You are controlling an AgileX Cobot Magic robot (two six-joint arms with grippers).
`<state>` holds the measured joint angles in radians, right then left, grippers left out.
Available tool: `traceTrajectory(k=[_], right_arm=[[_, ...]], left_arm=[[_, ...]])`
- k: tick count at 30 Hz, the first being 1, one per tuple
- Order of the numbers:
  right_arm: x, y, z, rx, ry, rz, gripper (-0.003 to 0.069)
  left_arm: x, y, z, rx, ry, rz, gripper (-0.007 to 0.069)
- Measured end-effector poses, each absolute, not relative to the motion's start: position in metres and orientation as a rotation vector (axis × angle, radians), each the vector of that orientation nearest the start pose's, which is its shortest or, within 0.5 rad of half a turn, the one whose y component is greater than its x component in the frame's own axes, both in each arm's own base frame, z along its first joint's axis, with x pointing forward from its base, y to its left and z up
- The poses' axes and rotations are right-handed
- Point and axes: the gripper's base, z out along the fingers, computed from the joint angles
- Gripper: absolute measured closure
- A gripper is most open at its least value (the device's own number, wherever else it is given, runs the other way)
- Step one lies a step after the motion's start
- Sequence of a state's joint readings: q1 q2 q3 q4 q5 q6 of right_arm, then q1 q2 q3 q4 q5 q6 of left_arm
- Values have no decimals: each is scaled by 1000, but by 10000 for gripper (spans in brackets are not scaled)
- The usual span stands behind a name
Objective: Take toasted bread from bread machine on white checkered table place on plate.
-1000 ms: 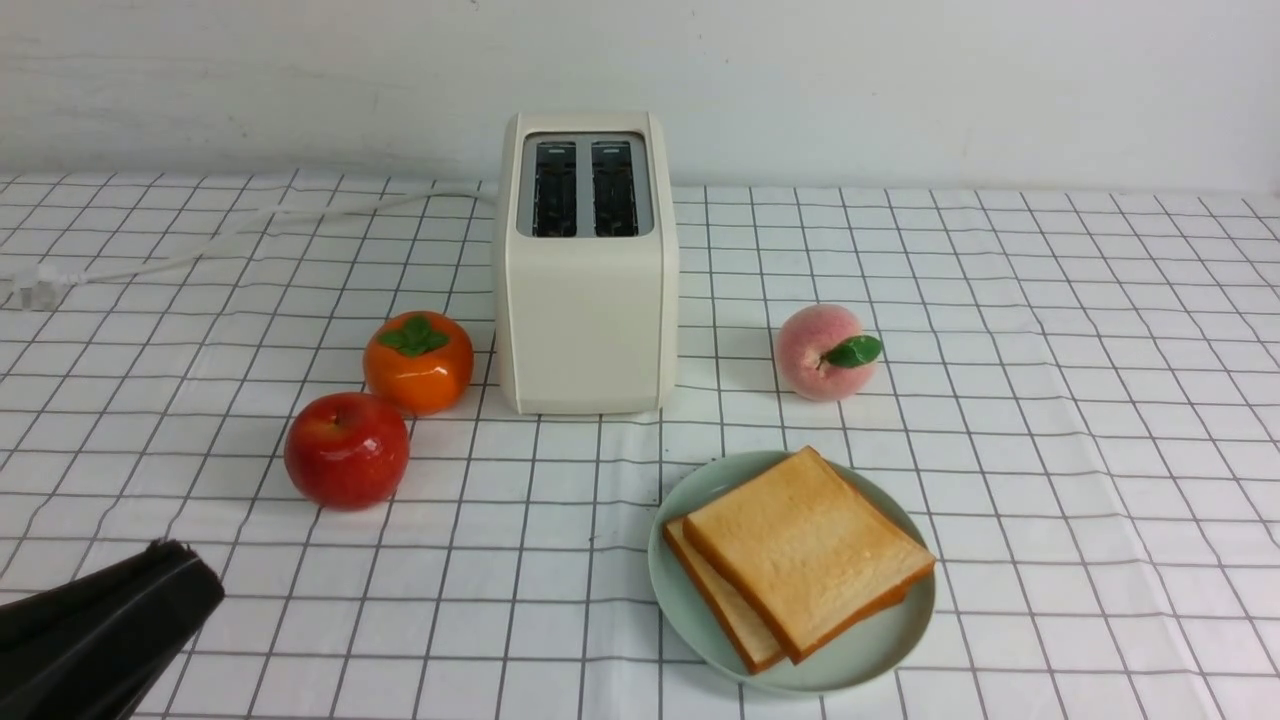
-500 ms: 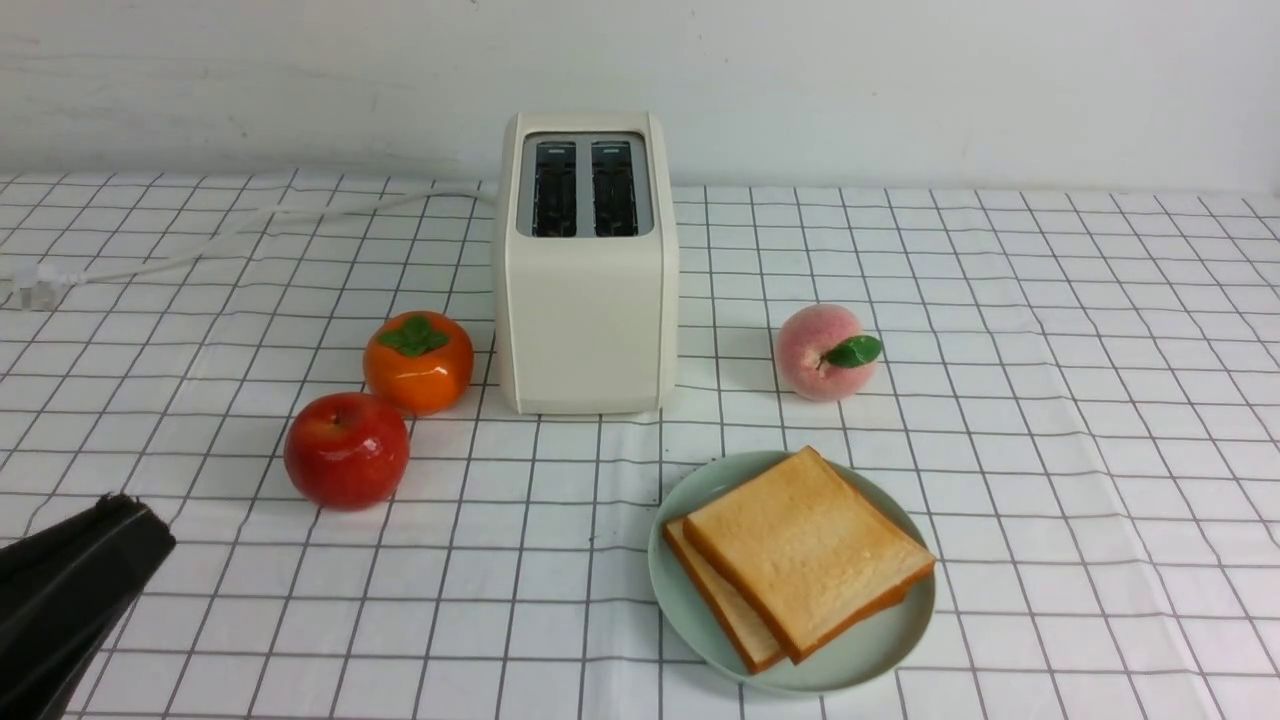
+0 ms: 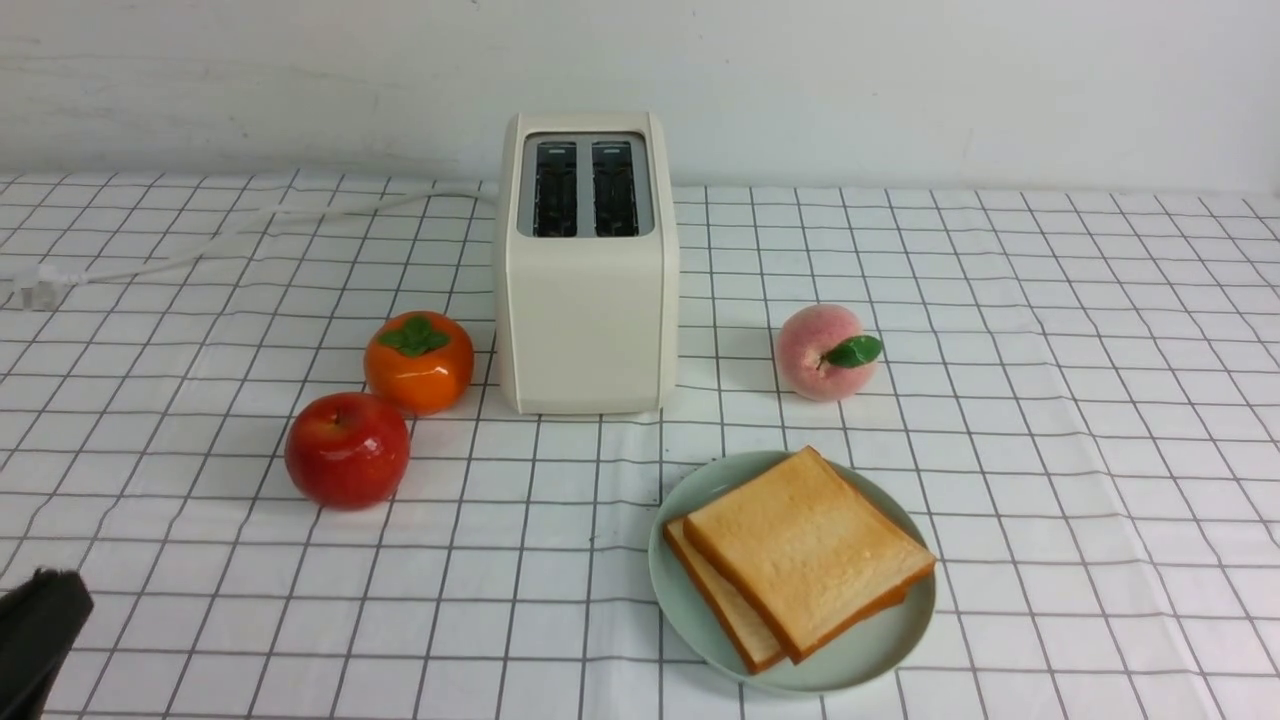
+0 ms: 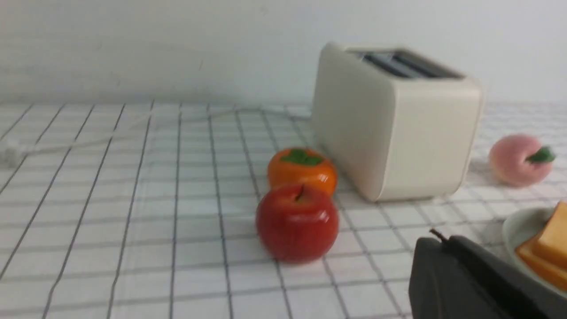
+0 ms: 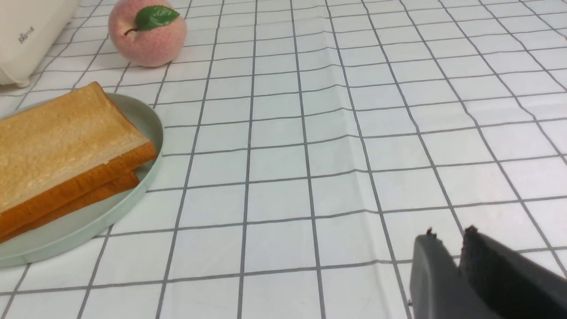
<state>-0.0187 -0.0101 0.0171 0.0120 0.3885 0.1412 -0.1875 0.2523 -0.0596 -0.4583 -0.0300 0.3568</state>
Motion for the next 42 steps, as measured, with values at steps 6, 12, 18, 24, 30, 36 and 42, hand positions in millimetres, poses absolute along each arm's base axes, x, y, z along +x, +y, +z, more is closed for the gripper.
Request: traceTrajectory(k=[6,12,18,24,30,36,42], right_arm=[[52,-1,173,158,1873,96,550],[52,-1,173,159,1874,95,542],[52,-1,173,159,1874,95,533],[52,-1,173,159,1874,95,531],[52,-1,173,159,1874,95,519],[52,-1,173,159,1874,95,519],[52,-1,173,159,1874,95,515]], left_arm=[[66,-9,192,16,1699,-180,638],[53,-7,171,-50,1875,-202,638],[52,-7,168,-66,1905,-208,638],[52,-7,168,-67,1905,-209,638],[52,-7,168,-68,1905,-210,638],[52,-7,168,-68,1905,-209,638],[52,-7,168,-68,1905,-209,636]])
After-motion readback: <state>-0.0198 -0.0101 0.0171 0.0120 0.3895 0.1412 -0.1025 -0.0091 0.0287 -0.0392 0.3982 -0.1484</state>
